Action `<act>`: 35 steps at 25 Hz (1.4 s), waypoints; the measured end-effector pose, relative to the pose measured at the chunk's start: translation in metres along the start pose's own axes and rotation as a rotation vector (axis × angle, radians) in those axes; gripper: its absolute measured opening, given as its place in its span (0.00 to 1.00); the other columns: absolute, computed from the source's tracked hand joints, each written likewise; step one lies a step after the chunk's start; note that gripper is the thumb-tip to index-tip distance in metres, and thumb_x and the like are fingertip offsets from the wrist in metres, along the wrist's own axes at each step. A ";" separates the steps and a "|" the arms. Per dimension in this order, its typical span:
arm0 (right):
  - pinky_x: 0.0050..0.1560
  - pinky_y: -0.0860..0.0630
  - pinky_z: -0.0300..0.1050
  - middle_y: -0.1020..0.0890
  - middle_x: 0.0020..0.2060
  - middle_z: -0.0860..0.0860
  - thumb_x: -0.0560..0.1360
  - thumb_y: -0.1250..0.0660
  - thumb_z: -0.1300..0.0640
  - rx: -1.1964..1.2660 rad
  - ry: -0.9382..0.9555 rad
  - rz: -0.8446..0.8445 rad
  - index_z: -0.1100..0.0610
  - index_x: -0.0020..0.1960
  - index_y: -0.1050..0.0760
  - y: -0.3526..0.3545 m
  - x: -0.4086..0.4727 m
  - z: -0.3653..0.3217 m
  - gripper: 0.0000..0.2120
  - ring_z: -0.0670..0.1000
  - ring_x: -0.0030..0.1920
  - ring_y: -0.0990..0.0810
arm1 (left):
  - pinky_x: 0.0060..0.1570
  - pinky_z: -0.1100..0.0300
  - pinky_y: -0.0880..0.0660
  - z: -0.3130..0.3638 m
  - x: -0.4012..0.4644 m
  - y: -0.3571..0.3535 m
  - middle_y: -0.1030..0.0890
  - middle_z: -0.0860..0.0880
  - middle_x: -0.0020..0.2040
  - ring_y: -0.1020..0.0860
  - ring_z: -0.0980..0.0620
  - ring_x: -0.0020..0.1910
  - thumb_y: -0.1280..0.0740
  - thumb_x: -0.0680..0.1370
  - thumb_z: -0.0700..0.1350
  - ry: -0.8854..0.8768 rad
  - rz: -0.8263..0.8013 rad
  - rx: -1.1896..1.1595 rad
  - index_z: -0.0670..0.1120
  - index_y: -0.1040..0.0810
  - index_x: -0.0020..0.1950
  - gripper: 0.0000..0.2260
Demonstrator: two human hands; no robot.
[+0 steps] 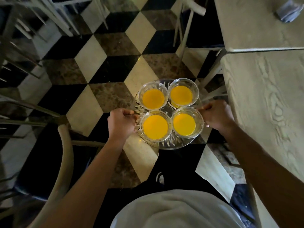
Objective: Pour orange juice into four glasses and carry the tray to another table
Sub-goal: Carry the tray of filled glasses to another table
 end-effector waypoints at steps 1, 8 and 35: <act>0.27 0.29 0.37 0.20 0.21 0.44 0.72 0.22 0.46 -0.027 0.008 -0.007 0.58 0.33 0.18 0.000 0.012 -0.010 0.17 0.42 0.22 0.23 | 0.40 0.44 0.13 0.007 0.009 0.001 0.13 0.47 0.41 0.12 0.45 0.40 0.23 0.76 0.38 0.009 0.001 -0.007 0.51 0.19 0.40 0.11; 0.24 0.28 0.35 0.18 0.24 0.46 0.72 0.21 0.48 -0.030 0.044 -0.076 0.56 0.38 0.17 -0.006 0.105 -0.073 0.12 0.42 0.24 0.20 | 0.38 0.44 0.13 0.057 0.086 0.005 0.13 0.47 0.37 0.12 0.45 0.36 0.22 0.76 0.38 0.042 0.061 -0.004 0.50 0.17 0.39 0.09; 0.19 0.27 0.35 0.17 0.29 0.49 0.73 0.22 0.49 0.071 -0.154 0.059 0.56 0.39 0.17 -0.040 0.318 -0.261 0.12 0.39 0.21 0.21 | 0.42 0.40 0.13 0.226 0.407 0.027 0.13 0.41 0.40 0.12 0.41 0.36 0.24 0.77 0.35 -0.029 -0.136 0.003 0.47 0.17 0.43 0.08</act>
Point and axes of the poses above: each hand's wrist, its own x-axis towards the middle knuckle, its own y-axis out of the back of the hand, z = x × y, the point moved 9 cm from there along x, towards the middle knuckle
